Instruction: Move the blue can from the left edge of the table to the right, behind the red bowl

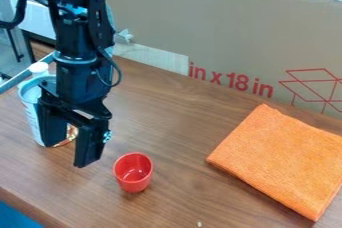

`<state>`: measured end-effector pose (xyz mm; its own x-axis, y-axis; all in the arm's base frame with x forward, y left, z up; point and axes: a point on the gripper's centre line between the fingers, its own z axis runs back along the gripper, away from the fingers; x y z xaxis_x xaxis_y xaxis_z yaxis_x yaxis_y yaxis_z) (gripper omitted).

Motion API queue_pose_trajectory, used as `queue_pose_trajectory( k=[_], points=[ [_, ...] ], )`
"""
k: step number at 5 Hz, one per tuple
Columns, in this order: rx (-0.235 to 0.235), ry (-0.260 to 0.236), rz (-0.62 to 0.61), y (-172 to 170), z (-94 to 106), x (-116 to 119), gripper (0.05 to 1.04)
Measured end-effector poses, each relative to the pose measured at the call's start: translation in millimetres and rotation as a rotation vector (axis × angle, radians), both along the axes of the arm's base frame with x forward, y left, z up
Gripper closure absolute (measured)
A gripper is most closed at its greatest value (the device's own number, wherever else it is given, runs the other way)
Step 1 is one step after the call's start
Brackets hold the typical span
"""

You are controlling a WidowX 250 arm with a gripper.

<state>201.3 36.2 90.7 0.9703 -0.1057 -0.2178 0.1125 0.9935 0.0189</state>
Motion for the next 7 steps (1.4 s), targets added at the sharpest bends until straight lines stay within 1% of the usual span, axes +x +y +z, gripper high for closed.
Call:
queue_pose_trajectory(
  k=[1, 2, 3, 4, 5, 6, 7],
  points=[
    [-0.002, 0.018, 0.002, 0, -3.6, -2, 0.079],
    [-0.013, 0.022, 0.02, 20, -3.6, -6, 0.079],
    [0.014, 0.032, 0.018, 34, -3.0, -10, 0.079],
    [0.044, 0.034, 0.056, 53, -0.6, -14, 0.079],
    [0.071, 0.02, 0.077, 70, 1.8, -11, 0.079],
    [0.065, -0.01, 0.11, 89, 7.0, -11, 0.079],
    [0.049, 0.028, 0.122, 98, -0.4, -8, 0.079]
  ],
)
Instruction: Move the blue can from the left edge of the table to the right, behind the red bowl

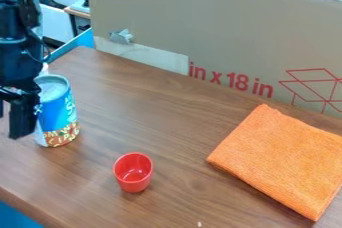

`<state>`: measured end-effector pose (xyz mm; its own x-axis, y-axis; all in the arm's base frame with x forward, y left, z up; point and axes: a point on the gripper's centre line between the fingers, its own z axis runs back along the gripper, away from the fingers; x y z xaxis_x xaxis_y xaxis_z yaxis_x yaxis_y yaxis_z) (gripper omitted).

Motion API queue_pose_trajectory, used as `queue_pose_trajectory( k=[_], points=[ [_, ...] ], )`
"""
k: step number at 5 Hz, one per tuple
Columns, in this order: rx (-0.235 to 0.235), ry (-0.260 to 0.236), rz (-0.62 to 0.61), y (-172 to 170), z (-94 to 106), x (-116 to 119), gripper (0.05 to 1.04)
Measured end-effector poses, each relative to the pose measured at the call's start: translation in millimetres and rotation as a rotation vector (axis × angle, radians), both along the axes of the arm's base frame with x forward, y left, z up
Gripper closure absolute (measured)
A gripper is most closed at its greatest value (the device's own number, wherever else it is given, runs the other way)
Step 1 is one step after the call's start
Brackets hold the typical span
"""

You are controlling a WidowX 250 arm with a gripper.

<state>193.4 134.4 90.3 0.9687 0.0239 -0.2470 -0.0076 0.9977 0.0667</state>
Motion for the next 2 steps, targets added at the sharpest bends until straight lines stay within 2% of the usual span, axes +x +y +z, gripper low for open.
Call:
queue_pose_trajectory(
  k=[2],
  points=[
    [-0.03, 0.062, -0.014, 4, -21.7, 7, 0.079]
  ],
)
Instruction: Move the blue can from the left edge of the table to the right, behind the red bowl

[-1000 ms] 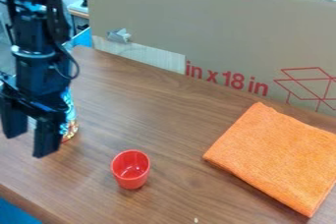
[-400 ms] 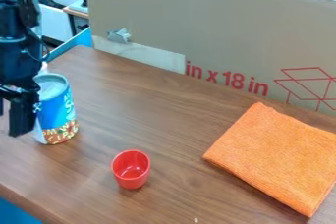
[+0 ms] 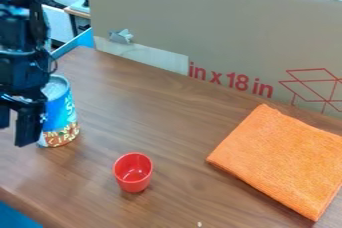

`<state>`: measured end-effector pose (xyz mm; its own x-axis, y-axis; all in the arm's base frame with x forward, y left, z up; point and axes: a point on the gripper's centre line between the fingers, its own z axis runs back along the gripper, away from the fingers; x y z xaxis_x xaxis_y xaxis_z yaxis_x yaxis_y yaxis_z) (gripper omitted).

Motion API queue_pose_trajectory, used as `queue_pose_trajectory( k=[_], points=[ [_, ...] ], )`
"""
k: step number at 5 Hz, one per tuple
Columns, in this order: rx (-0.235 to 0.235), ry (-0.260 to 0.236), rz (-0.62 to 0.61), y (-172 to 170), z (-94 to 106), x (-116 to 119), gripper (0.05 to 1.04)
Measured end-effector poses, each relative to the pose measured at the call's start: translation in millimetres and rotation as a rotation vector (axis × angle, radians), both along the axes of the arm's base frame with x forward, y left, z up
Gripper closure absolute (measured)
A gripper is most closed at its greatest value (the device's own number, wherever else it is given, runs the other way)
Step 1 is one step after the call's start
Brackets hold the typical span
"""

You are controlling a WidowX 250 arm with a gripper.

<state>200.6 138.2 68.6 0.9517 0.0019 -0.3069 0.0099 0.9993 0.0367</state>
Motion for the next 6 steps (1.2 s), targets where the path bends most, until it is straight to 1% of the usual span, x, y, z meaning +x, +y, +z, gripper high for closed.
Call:
queue_pose_trajectory(
  k=[1, 2, 3, 4, 5, 6],
  points=[
    [-0.003, -0.047, -0.045, -1, -14.2, 17, 0.079],
    [0.0, -0.145, -0.072, -1, -9.1, 40, 0.079],
    [-0.012, -0.236, -0.111, -1, -6.3, 68, 0.079],
    [-0.039, -0.295, -0.167, -11, -7.0, 93, 0.079],
    [-0.083, -0.36, -0.178, -16, -9.6, 110, 0.08],
    [-0.12, -0.367, -0.17, -18, -17.5, 119, 0.08]
  ],
)
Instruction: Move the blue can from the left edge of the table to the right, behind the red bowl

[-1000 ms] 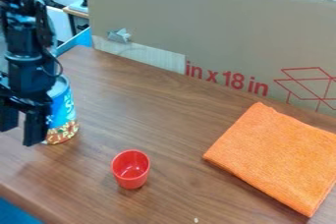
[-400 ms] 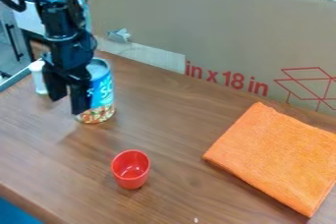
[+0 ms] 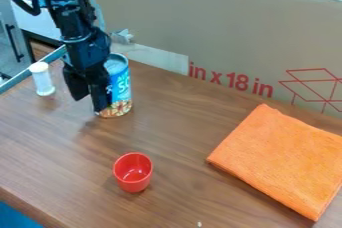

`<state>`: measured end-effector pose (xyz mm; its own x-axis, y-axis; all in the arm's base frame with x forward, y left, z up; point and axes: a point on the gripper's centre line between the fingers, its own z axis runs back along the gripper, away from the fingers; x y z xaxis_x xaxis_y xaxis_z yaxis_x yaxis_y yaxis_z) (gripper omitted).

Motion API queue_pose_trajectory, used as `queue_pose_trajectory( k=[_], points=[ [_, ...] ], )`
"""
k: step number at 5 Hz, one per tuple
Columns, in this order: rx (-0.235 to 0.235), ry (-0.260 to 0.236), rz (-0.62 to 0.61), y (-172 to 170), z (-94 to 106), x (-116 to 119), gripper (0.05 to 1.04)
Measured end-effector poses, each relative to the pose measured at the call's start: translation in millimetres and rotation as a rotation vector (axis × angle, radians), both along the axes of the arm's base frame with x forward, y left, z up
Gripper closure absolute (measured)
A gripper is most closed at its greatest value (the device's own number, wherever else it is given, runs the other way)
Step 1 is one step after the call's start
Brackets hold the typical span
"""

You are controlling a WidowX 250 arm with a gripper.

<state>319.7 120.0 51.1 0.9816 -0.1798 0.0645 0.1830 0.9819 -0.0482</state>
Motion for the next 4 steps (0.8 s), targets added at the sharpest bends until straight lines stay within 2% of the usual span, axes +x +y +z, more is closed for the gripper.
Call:
queue_pose_trajectory(
  k=[1, 2, 3, 4],
  points=[
    [-0.013, -0.008, 0.014, 1, -0.6, -1, 0.08],
    [-0.034, -0.036, 0.047, 9, 6.3, -9, 0.08],
    [0.003, -0.044, 0.072, 8, 26.4, -25, 0.081],
    [0.061, 0.002, 0.064, 8, 51.9, -50, 0.081]
  ],
)
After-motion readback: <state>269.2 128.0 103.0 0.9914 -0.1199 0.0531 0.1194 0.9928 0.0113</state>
